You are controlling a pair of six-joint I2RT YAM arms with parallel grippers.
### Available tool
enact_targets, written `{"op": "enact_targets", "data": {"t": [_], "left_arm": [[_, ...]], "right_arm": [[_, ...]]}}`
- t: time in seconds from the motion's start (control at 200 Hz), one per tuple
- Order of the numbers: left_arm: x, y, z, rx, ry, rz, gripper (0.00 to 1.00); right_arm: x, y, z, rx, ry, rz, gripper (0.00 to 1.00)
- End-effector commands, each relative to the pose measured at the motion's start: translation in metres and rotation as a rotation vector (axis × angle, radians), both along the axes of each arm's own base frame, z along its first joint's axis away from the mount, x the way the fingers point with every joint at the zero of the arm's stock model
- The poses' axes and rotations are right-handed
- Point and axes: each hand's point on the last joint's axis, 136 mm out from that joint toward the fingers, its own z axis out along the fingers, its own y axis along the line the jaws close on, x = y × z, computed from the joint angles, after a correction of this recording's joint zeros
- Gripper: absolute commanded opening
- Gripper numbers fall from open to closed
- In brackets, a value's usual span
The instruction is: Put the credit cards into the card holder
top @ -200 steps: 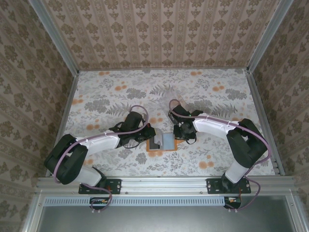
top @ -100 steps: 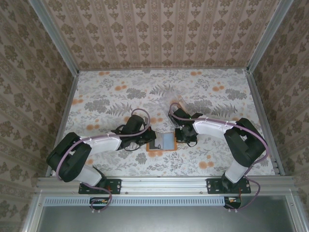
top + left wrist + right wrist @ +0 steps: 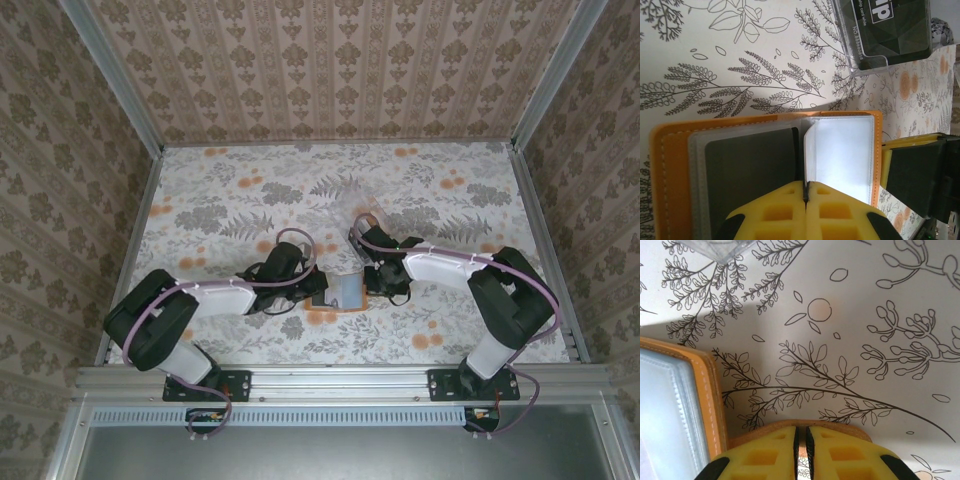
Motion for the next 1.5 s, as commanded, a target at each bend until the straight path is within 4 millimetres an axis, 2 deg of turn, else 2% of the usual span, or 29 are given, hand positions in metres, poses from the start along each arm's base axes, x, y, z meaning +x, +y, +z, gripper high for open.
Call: {"op": "enact_targets", "data": {"t": [0.0,0.3,0.625,0.71,0.8,0.885,0.985,1.26,1.495], "left_arm": [[-0.003,0.001,-0.01,0.012,0.008,0.011,0.0],[-0.003,-0.003,-0.004,-0.042,0.008,0.024,0.0],[-0.003,0.002,-0.01,-0.008,0.019,0.034,0.0],[-0.003,0.002,-0.01,-0.008,0.019,0.034,0.0],[-0.003,0.001,-0.01,-0.007,0.019,0.032,0.0],[-0.003,0.0,-0.009,-0.009,0.019,0.026,0.0],[-0.002,-0.001,-0.008,-0.013,0.018,0.026,0.0],[-0.002,-0.007,-0.008,-0.034,0.022,0.009,0.0],[-0.001,-0.006,-0.009,-0.036,0.015,0.001,0.01]], "right_arm": [[-0.017,-0.003,-0.024,-0.006,0.073,-0.009,0.17],[-0.015,-0.004,-0.021,-0.008,0.062,-0.023,0.17],[0.009,0.001,0.028,0.021,-0.079,-0.026,0.23],[0.013,0.003,0.037,0.038,-0.104,-0.031,0.22],[0.014,0.014,0.04,0.104,-0.12,-0.015,0.19],[0.013,0.024,0.037,0.149,-0.095,-0.002,0.16],[0.01,0.025,0.024,0.14,-0.058,-0.003,0.13],[-0.004,0.005,-0.012,0.023,0.029,-0.035,0.08],[-0.011,-0.004,-0.023,-0.003,0.045,-0.049,0.08]]}}
